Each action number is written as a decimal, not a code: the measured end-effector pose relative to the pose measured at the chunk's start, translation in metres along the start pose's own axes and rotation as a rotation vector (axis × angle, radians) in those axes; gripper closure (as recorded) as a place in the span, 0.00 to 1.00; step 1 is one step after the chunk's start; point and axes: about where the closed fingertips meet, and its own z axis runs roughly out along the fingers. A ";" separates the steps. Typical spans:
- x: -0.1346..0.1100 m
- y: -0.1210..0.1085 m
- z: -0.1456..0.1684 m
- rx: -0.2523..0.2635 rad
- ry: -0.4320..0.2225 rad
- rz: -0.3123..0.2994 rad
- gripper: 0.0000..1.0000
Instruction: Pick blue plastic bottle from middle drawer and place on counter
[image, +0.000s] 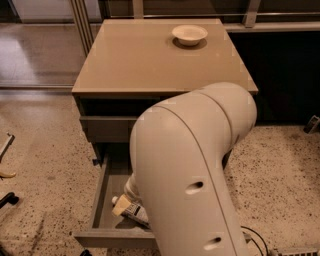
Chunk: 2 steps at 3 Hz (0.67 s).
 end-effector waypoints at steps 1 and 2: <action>0.015 -0.012 0.032 0.007 -0.007 0.018 0.00; 0.034 -0.023 0.058 0.015 -0.016 0.052 0.17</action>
Offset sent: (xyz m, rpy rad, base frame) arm 0.0037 -0.0264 -0.1166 0.0253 -0.0107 -0.1068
